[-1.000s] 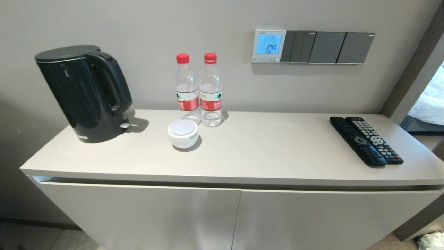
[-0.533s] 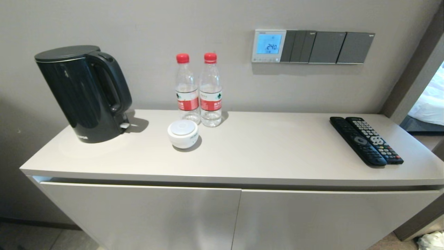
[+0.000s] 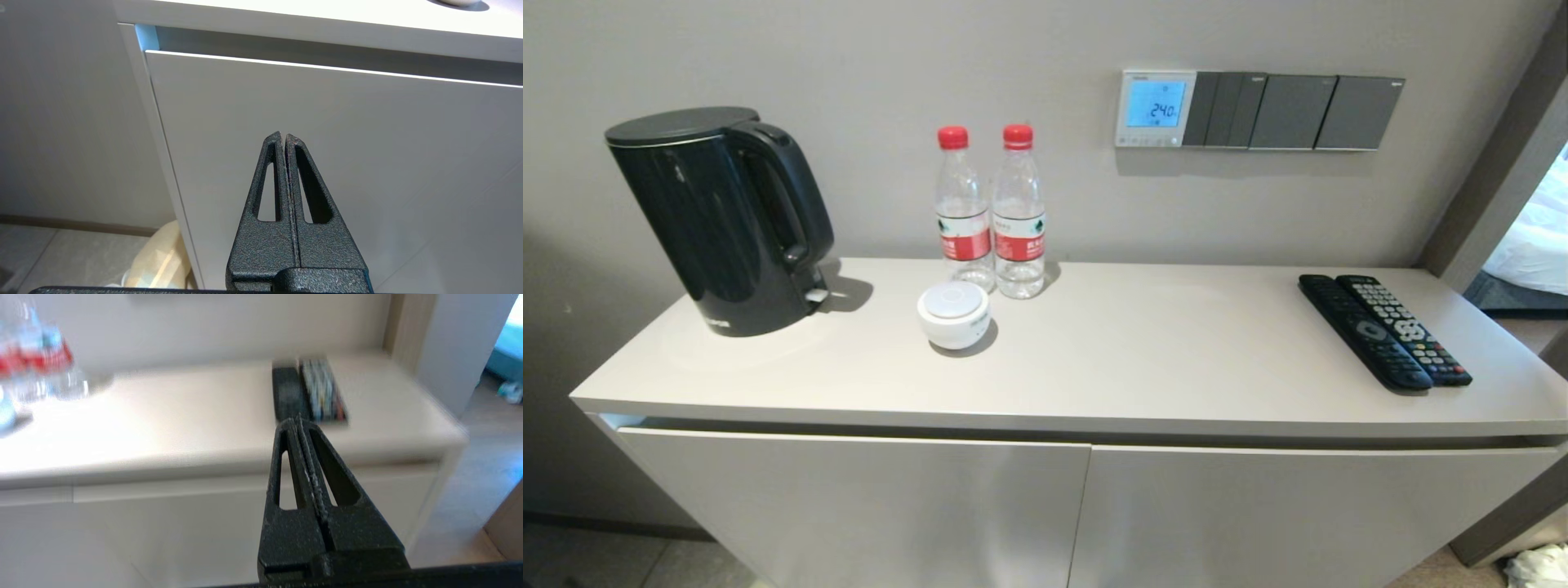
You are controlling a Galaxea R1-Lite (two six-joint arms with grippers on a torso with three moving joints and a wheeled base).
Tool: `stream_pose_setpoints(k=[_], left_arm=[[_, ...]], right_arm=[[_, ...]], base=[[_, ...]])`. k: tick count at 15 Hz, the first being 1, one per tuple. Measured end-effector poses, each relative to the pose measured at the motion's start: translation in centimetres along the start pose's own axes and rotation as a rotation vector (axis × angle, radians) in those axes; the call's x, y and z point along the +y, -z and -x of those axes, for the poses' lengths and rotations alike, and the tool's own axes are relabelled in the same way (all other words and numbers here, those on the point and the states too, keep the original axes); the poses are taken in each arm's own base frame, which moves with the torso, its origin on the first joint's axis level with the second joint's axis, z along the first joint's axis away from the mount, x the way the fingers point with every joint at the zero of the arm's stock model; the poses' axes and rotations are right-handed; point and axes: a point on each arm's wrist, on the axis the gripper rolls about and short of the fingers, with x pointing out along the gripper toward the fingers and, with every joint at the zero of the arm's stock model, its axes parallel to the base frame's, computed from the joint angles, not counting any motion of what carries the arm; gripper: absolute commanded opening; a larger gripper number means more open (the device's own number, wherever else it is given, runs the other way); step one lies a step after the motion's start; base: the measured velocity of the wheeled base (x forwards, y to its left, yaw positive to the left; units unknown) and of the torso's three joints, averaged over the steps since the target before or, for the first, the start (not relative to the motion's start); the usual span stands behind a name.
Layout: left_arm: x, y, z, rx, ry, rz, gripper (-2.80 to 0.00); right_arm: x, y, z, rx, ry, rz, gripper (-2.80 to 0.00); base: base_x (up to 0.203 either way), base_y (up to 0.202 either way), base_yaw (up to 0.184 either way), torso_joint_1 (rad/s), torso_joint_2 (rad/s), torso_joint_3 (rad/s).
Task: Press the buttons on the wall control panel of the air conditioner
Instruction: Turn off the central air conditioner
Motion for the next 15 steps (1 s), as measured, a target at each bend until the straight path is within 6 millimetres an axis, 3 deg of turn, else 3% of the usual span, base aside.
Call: stream_pose_setpoints(k=[2, 6, 10, 15], left_arm=[[0.0, 0.0, 0.0, 0.000, 0.000, 0.000, -2.80], [0.0, 0.0, 0.0, 0.000, 0.000, 0.000, -2.80], [0.0, 0.0, 0.0, 0.000, 0.000, 0.000, -2.80], [0.0, 0.0, 0.0, 0.000, 0.000, 0.000, -2.80]], right_arm=[[0.0, -1.9, -2.8, 0.018, 0.005, 0.012, -2.80], [0.0, -3.5, -9.6, 0.125, 0.005, 0.033, -2.80], [0.3, -5.3, -16.5, 0.104, 0.038, 0.028, -2.80], [3.2, -5.4, -24.9, 0.045, 0.060, -0.002, -2.80]], base=[[0.000, 0.000, 0.000, 0.000, 0.00, 0.000], [0.000, 0.000, 0.000, 0.000, 0.00, 0.000], [0.000, 0.000, 0.000, 0.000, 0.00, 0.000], [0.000, 0.000, 0.000, 0.000, 0.00, 0.000]])
